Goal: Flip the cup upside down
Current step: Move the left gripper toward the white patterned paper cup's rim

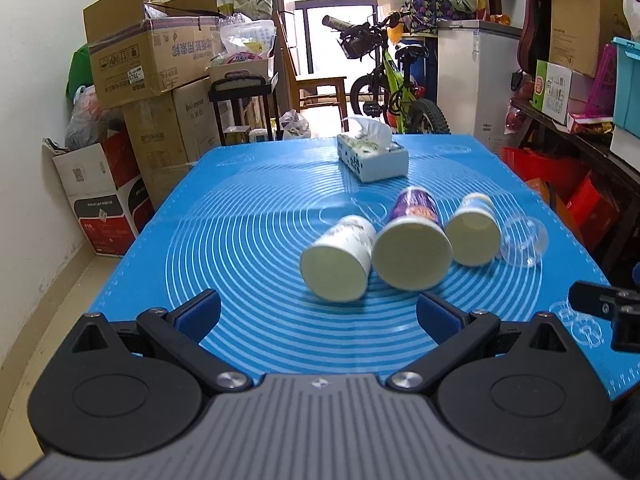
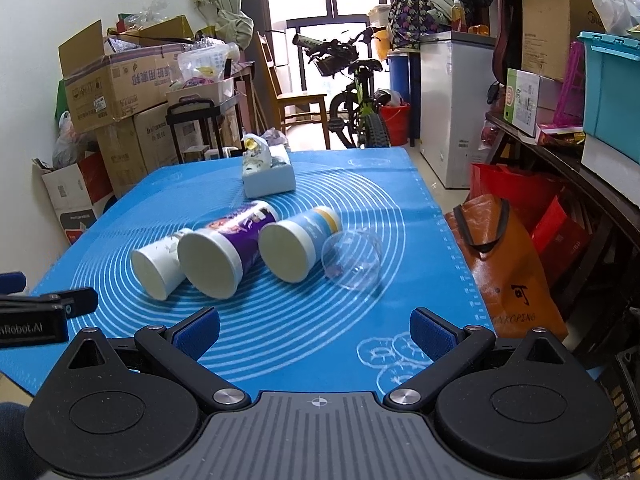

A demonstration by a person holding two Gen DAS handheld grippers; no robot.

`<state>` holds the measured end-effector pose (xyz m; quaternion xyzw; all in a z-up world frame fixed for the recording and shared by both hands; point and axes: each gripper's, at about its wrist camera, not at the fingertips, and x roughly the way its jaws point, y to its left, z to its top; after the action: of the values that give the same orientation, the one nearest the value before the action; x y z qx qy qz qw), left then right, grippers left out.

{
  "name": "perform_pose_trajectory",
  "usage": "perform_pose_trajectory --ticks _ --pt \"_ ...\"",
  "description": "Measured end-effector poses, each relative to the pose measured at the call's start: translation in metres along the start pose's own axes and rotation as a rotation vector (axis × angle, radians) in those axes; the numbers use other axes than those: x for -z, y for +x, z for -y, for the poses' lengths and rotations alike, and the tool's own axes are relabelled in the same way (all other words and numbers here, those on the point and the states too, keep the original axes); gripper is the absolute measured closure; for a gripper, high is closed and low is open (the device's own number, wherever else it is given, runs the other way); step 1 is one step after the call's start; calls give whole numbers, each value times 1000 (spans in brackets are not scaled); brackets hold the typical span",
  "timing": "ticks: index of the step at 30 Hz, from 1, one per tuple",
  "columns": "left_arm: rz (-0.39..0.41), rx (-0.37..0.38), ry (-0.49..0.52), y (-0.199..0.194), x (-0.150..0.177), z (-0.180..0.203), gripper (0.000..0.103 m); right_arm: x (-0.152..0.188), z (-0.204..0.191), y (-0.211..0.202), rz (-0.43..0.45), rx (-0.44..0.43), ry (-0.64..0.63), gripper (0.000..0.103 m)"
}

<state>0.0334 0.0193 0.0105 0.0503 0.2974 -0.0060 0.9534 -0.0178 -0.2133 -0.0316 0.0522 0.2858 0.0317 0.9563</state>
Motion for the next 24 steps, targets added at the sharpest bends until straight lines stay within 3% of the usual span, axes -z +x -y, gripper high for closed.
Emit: perform_pose_trajectory --ticks 7,15,24 --pt "2 10 24 23 -22 -9 0 -20 -7 16 26 -12 -4 3" --pt "-62 69 37 66 -41 -17 0 -38 -9 35 42 -5 1 3" --pt "-161 100 130 118 -45 -7 0 -38 0 52 16 15 21 3"
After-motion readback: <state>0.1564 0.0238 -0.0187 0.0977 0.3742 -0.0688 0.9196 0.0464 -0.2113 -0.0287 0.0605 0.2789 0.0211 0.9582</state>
